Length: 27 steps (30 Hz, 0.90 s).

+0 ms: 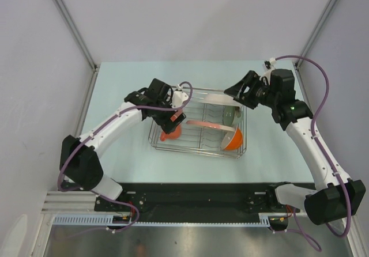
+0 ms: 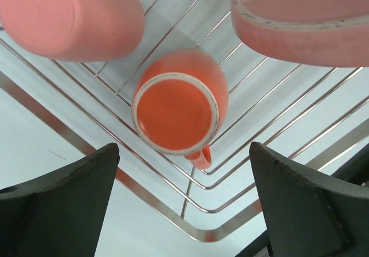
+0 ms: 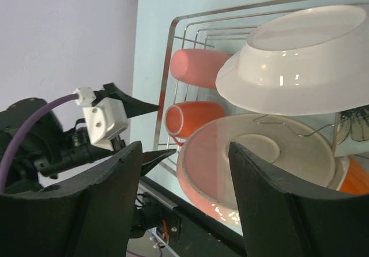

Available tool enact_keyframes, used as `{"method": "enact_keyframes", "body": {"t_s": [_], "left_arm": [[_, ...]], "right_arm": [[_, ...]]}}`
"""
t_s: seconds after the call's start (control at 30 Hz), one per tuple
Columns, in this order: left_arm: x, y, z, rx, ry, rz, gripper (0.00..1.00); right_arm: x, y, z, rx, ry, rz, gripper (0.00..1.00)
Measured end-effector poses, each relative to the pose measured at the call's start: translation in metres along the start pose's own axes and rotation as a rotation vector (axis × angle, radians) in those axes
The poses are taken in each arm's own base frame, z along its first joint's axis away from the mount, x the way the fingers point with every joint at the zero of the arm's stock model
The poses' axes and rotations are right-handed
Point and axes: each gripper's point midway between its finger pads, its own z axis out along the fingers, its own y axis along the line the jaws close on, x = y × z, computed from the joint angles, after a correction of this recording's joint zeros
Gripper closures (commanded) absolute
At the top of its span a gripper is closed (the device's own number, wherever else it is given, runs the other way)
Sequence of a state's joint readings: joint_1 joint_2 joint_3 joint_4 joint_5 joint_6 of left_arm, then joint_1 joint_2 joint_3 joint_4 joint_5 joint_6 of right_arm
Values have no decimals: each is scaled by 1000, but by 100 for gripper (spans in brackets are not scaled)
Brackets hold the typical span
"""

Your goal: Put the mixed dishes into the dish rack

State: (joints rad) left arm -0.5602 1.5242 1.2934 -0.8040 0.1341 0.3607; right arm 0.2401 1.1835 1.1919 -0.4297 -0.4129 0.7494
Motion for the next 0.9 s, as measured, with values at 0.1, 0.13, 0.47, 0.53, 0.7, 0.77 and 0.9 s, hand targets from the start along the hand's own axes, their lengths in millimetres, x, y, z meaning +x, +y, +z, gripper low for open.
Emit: {"method": "enact_keyframes", "body": {"t_s": [0.1,0.13,0.47,0.53,0.7,0.77,0.9], "left_arm": [[-2,1,-9,-10,-3,4,0],[-3,2,-11,-14,-4,6,0],[-49,21,-77,-90,-212,-51,0],[-58,32,-99,-113,-285,-93,0],[-51,54,-138,-178,-385,-176,0],[-42,58,-149,-208,-410,-199,0],[-23,56,-153,-217,-419,-225,0]], "right_arm": [[-1,-4,1,17,-9,-26,32],[-1,-5,1,24,-11,-32,18],[39,-25,9,246,-4,-299,0],[45,-27,6,286,-11,-363,0],[33,-27,-12,327,-81,-424,0],[26,-24,-22,329,-118,-436,0],[20,-22,-30,338,-152,-457,0]]}}
